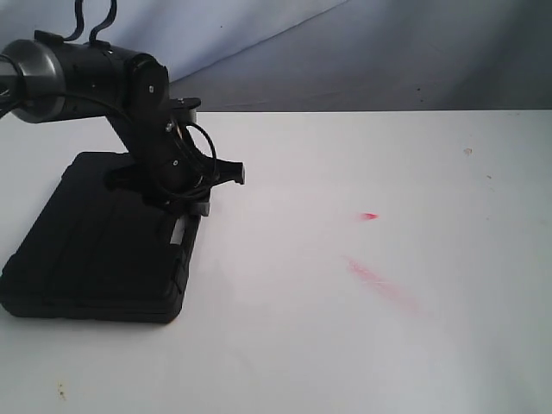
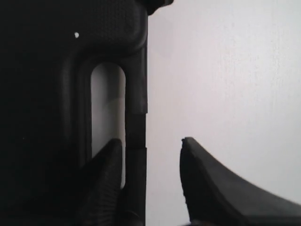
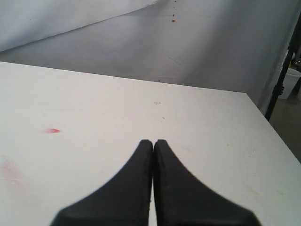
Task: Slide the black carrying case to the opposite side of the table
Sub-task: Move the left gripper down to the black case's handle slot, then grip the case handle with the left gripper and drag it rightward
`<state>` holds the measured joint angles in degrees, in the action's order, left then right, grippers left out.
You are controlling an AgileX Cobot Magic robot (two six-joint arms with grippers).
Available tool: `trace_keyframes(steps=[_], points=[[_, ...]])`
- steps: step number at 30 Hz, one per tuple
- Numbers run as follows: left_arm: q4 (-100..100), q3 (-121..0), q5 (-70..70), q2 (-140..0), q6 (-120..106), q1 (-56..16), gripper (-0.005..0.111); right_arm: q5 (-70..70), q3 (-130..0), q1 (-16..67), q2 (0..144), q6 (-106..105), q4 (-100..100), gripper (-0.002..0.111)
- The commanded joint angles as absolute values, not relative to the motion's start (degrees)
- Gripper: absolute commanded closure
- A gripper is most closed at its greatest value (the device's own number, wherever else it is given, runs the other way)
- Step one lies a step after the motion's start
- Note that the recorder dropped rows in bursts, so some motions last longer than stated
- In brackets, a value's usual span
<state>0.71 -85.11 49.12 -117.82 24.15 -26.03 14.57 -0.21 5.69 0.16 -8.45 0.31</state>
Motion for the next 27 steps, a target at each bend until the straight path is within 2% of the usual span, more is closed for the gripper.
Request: trace_keyframes(steps=[1,6,27], points=[[-1.71,-87.66,52.07,-119.35,26.89,-26.29,0.069,14.39,0.0,5.25,0.0,-8.46,0.3,0.108],[-2.2,-89.73,54.3,-121.85,27.12,-26.29,0.079,14.39,0.0,5.25,0.0,-8.46,0.3,0.108],[-0.49,-90.31,52.52,-125.59,29.97,-26.29,0.079,14.39,0.0,5.25,0.0,-8.46,0.3,0.108]])
